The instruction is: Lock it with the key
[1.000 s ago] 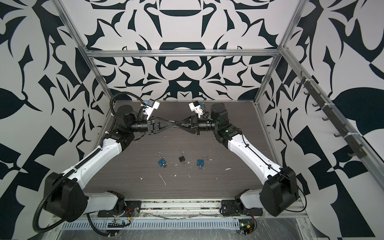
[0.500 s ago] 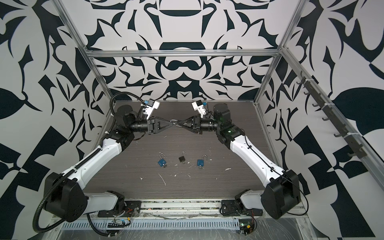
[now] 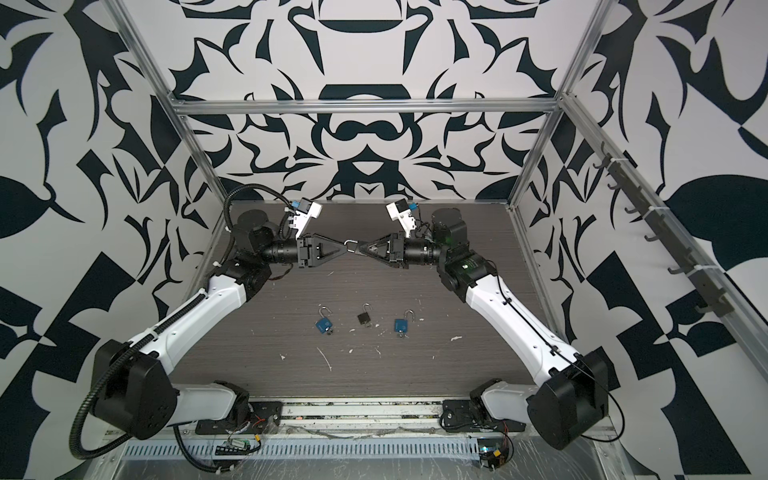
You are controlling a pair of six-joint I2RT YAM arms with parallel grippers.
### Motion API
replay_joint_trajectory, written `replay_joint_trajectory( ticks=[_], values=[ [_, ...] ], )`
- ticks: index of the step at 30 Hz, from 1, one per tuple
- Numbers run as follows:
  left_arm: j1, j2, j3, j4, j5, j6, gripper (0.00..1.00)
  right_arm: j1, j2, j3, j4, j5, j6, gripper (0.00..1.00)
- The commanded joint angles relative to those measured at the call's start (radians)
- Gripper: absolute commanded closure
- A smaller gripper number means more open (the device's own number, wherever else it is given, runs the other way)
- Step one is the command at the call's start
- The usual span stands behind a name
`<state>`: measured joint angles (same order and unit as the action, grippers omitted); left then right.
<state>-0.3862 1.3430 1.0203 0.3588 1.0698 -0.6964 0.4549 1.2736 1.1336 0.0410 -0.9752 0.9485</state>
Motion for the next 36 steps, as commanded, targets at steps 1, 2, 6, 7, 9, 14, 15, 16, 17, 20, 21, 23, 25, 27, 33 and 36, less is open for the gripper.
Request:
replay_joint_trajectory(
  ticks=[1,2,6,7,9,14,15,16,17,20,21,23,25,27,33,36],
  values=[
    [0.001,0.004,0.007,0.056,0.006,-0.032,0.61,-0.002,-0.023,0.018,-0.02,0.002,-0.076,1.0],
    [0.001,0.005,0.008,0.061,0.005,-0.039,0.61,-0.002,-0.024,0.016,-0.021,0.002,-0.077,1.0],
    [0.0,0.006,0.017,0.066,0.009,-0.049,0.63,-0.002,-0.019,0.014,-0.023,0.003,-0.083,1.0],
    [-0.001,0.004,0.02,0.066,0.009,-0.049,0.65,-0.002,-0.019,0.012,-0.023,0.007,-0.083,1.0],
    [-0.006,0.006,0.024,0.066,0.011,-0.051,0.69,-0.002,-0.018,0.012,-0.021,0.009,-0.084,1.0],
    [-0.018,0.01,0.025,0.066,0.013,-0.051,0.74,-0.002,-0.017,0.015,-0.012,0.01,-0.083,1.0],
    [-0.019,0.011,0.026,0.066,0.014,-0.052,0.74,-0.002,-0.017,0.016,-0.012,0.01,-0.083,1.0],
    [-0.021,0.014,0.026,0.066,0.015,-0.054,0.75,-0.002,-0.019,0.016,-0.012,0.01,-0.083,1.0],
    [-0.023,0.015,0.026,0.067,0.016,-0.054,0.76,-0.002,-0.019,0.017,-0.012,0.009,-0.083,1.0],
    [-0.027,0.02,0.03,0.067,0.016,-0.055,0.79,-0.002,-0.02,0.015,-0.009,0.009,-0.083,1.0],
    [-0.029,0.022,0.032,0.066,0.016,-0.056,0.79,-0.002,-0.022,0.015,-0.009,0.012,-0.083,1.0],
    [-0.031,0.025,0.036,0.067,0.017,-0.057,0.83,-0.002,-0.022,0.016,-0.007,0.011,-0.083,1.0],
    [-0.029,0.027,0.038,0.066,0.016,-0.059,0.86,-0.002,-0.023,0.017,-0.007,0.009,-0.083,1.0],
    [-0.032,0.027,0.04,0.066,0.016,-0.061,0.88,-0.002,-0.021,0.016,-0.007,0.009,-0.085,1.0],
    [-0.042,0.031,0.041,0.082,0.007,-0.11,1.0,-0.002,-0.022,0.012,-0.011,0.013,-0.115,1.0],
    [-0.056,0.034,0.035,0.138,0.008,-0.194,1.0,-0.003,-0.026,0.011,-0.03,0.021,-0.161,1.0]
  ],
)
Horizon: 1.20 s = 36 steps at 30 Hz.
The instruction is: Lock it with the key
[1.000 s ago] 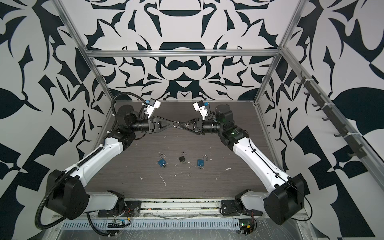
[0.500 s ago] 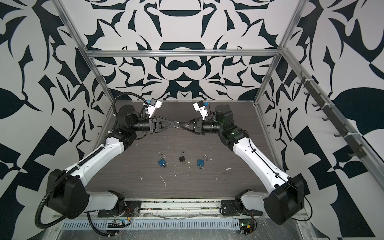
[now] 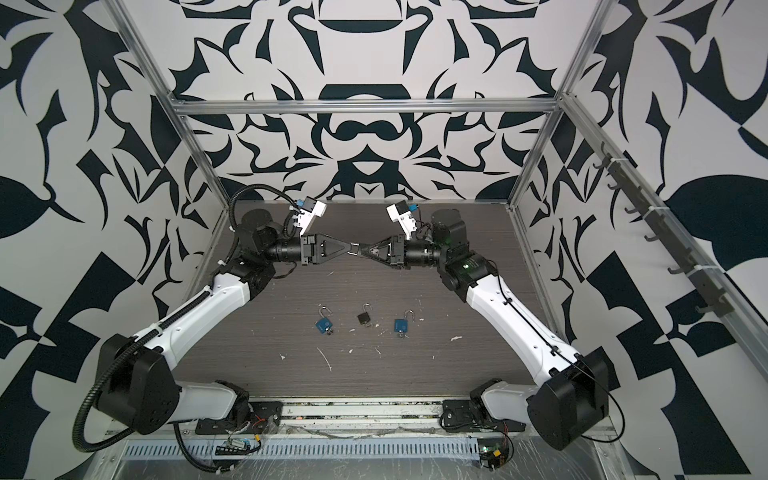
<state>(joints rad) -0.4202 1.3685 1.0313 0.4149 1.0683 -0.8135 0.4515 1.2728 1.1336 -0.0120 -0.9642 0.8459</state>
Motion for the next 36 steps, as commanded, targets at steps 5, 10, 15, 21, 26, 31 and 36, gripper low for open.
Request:
replay_joint_trajectory(
  ticks=[5,10,15,21,26,31,36],
  values=[
    [-0.062,0.002,0.006,0.124,0.01,-0.141,1.0,0.001,-0.008,0.011,0.047,0.016,-0.069,1.0],
    [-0.101,-0.014,-0.007,0.125,-0.008,-0.135,1.0,0.002,0.002,0.002,0.118,0.008,-0.026,1.0],
    [-0.136,-0.011,-0.008,0.133,-0.014,-0.126,1.0,0.001,0.01,0.008,0.128,0.014,-0.025,1.0],
    [-0.178,-0.003,-0.002,0.144,-0.014,-0.12,1.0,0.001,0.035,0.025,0.147,0.02,-0.021,1.0],
    [-0.209,-0.002,0.002,0.149,-0.02,-0.111,1.0,0.004,0.056,0.04,0.17,0.022,-0.009,1.0],
    [-0.174,-0.018,-0.023,0.111,-0.096,-0.118,1.0,-0.007,0.051,0.039,0.148,0.007,-0.018,1.0],
    [-0.074,-0.039,-0.021,-0.009,-0.173,-0.087,1.0,-0.03,0.029,0.008,0.116,-0.033,-0.022,1.0]
  ],
)
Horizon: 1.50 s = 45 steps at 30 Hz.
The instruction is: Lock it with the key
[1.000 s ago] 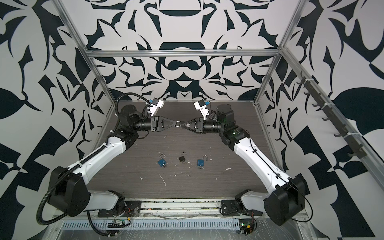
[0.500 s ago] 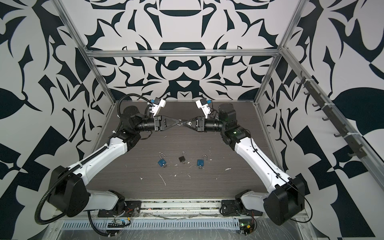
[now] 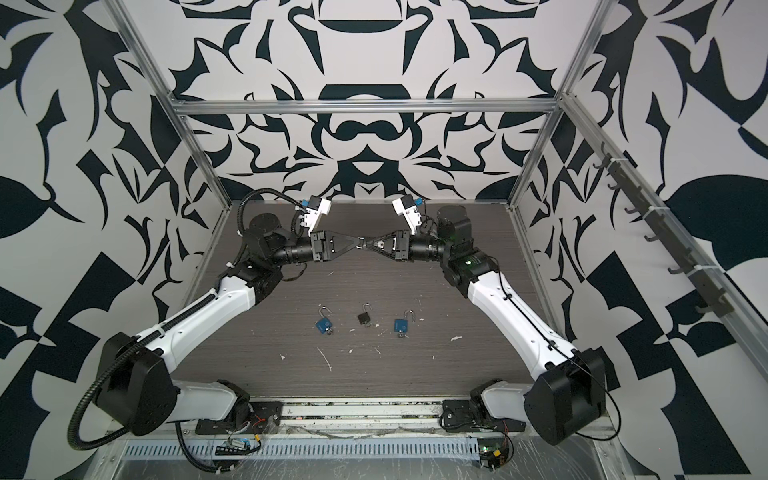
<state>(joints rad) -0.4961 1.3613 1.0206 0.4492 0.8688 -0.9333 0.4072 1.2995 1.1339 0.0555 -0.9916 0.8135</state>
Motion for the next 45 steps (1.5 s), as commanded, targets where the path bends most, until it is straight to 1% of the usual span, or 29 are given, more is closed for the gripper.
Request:
replay_joint_trajectory(
  ticks=[1,2,3,6,7,8,11,14,17,22,23,25,28,30,32,36,44,45],
  values=[
    [0.025,-0.036,-0.01,-0.05,0.024,0.031,1.0,0.01,-0.006,-0.002,0.047,-0.014,0.013,1.0],
    [0.043,-0.039,-0.008,-0.051,0.028,0.031,1.0,0.006,-0.011,-0.007,0.048,-0.02,0.015,1.0],
    [0.066,-0.044,-0.006,-0.05,0.046,0.032,0.98,0.004,-0.02,-0.015,0.042,-0.025,0.015,1.0],
    [0.105,-0.072,-0.047,0.036,0.085,0.041,0.5,0.001,-0.038,-0.036,0.031,-0.032,0.015,1.0],
    [0.111,-0.079,-0.06,0.04,0.079,0.05,0.39,0.0,-0.045,-0.042,0.029,-0.035,0.014,1.0],
    [0.111,-0.079,-0.066,0.034,0.077,0.061,0.34,0.001,-0.049,-0.048,0.029,-0.037,0.014,1.0],
    [0.112,-0.079,-0.069,0.05,0.115,0.063,0.3,0.001,-0.063,-0.071,0.04,-0.04,0.015,1.0],
    [0.11,-0.079,-0.076,0.07,0.153,0.051,0.28,-0.001,-0.078,-0.099,0.104,-0.051,0.046,1.0],
    [0.106,-0.079,-0.082,0.066,0.176,0.05,0.28,0.002,-0.082,-0.114,0.151,-0.066,0.076,1.0],
    [0.069,-0.073,-0.085,0.05,0.173,0.05,0.3,0.005,-0.093,-0.124,0.171,-0.042,0.078,1.0],
    [0.061,-0.071,-0.083,0.044,0.17,0.053,0.33,0.008,-0.09,-0.122,0.17,-0.044,0.079,1.0],
    [0.049,-0.063,-0.077,0.04,0.17,0.051,0.42,0.013,-0.086,-0.12,0.167,-0.045,0.08,1.0],
    [0.034,-0.045,-0.063,0.04,0.174,0.041,0.49,0.022,-0.082,-0.117,0.169,-0.048,0.074,1.0],
    [0.025,-0.036,-0.056,0.04,0.174,0.035,0.53,0.023,-0.077,-0.113,0.16,-0.05,0.07,1.0],
    [0.015,-0.029,-0.05,0.04,0.174,0.031,0.59,0.025,-0.077,-0.114,0.161,-0.049,0.071,1.0],
    [0.005,-0.02,-0.044,0.039,0.174,0.027,0.66,0.029,-0.073,-0.112,0.162,-0.051,0.069,1.0],
    [-0.007,-0.005,-0.027,0.039,0.174,0.02,0.73,0.041,-0.066,-0.115,0.162,-0.054,0.062,1.0],
    [-0.011,-0.002,-0.023,0.04,0.173,0.021,0.75,0.042,-0.066,-0.114,0.161,-0.052,0.062,1.0]
  ],
)
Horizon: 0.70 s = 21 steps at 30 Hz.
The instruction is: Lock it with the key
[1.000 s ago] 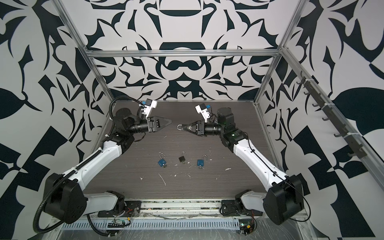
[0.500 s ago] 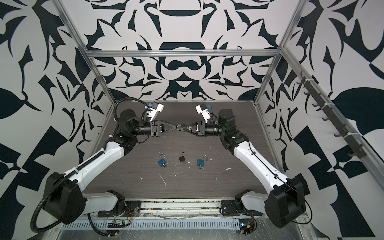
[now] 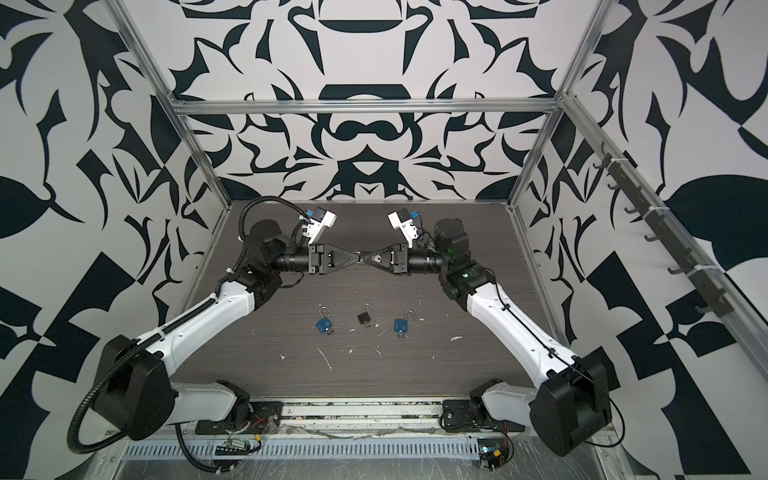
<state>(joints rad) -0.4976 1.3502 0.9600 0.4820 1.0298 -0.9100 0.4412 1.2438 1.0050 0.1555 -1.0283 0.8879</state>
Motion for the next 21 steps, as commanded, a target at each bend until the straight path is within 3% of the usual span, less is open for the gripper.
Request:
replay_joint_trajectory(
  ticks=[1,11,17,21],
  values=[
    [-0.013,0.012,0.041,0.007,0.013,-0.004,0.76,0.009,-0.01,0.015,0.061,-0.015,-0.015,1.0],
    [-0.036,0.03,0.055,0.007,0.016,-0.004,0.81,0.015,0.002,0.024,0.064,-0.011,-0.021,1.0],
    [-0.039,0.034,0.046,0.022,0.014,-0.017,0.99,0.015,0.005,0.02,0.049,-0.007,-0.032,1.0],
    [-0.034,0.023,0.038,0.019,-0.003,-0.009,1.0,0.015,-0.002,0.022,0.025,0.001,-0.043,0.92]
  ],
)
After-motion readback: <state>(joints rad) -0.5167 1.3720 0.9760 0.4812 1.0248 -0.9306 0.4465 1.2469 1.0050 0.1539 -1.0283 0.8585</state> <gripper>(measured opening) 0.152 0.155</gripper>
